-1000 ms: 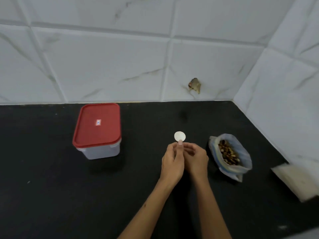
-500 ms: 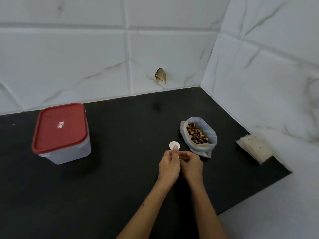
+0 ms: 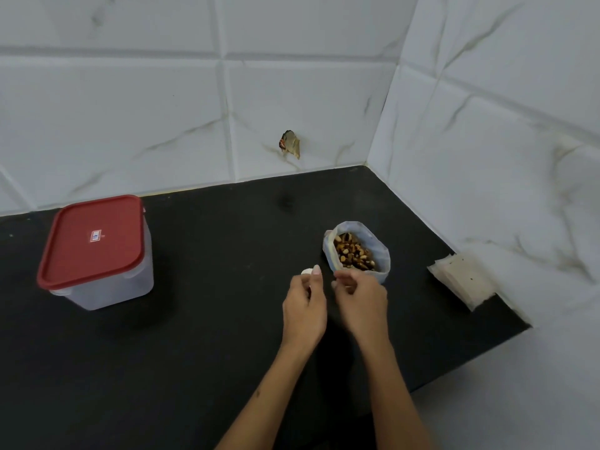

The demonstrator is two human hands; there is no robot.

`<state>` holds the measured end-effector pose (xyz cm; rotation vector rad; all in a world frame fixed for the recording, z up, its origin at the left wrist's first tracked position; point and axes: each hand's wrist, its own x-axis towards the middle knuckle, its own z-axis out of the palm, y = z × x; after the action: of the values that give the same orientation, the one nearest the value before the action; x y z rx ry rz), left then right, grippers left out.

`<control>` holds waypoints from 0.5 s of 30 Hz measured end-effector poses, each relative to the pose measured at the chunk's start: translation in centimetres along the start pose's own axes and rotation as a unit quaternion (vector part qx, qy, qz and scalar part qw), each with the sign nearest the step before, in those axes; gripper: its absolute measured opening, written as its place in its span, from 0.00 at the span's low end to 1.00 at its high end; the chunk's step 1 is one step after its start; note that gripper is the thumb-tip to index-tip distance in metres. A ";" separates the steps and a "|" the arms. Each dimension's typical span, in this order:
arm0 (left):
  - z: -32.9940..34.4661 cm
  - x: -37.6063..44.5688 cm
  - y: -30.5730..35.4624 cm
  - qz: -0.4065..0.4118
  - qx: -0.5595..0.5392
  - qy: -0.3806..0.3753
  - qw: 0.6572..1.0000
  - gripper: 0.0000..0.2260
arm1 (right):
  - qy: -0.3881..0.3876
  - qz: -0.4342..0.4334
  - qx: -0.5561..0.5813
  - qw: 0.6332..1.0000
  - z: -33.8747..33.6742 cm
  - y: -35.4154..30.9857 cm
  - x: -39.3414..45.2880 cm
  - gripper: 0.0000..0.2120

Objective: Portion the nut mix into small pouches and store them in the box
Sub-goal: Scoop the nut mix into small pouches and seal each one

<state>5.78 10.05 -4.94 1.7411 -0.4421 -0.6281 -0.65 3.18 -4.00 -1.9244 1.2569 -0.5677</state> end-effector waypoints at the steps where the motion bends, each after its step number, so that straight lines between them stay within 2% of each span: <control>1: 0.4 0.0 0.4 0.023 -0.005 0.011 1.000 0.17 | 0.008 -0.008 0.009 1.000 -1.0 -0.3 0.1 0.11; 4: 2.3 -0.6 2.0 0.089 -0.036 0.027 0.995 0.15 | 0.039 -0.029 0.038 0.998 -4.3 -0.3 0.9 0.10; 8: 6.7 -1.3 3.9 0.141 -0.082 0.000 0.987 0.12 | 0.103 -0.020 0.058 0.993 -9.2 2.3 3.0 0.08; 11: 11.0 -1.6 4.4 0.134 -0.070 -0.071 0.986 0.16 | 0.176 0.026 0.079 0.981 -12.6 6.0 4.7 0.09; 15: 16.1 -1.3 3.8 0.082 -0.022 -0.166 0.983 0.19 | 0.246 0.095 0.083 0.961 -15.2 11.3 6.1 0.15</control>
<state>-5.07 -2.43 -3.93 1.5430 -0.7893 -0.8053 -15.27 -10.29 -3.74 -1.5483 1.6202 -1.0580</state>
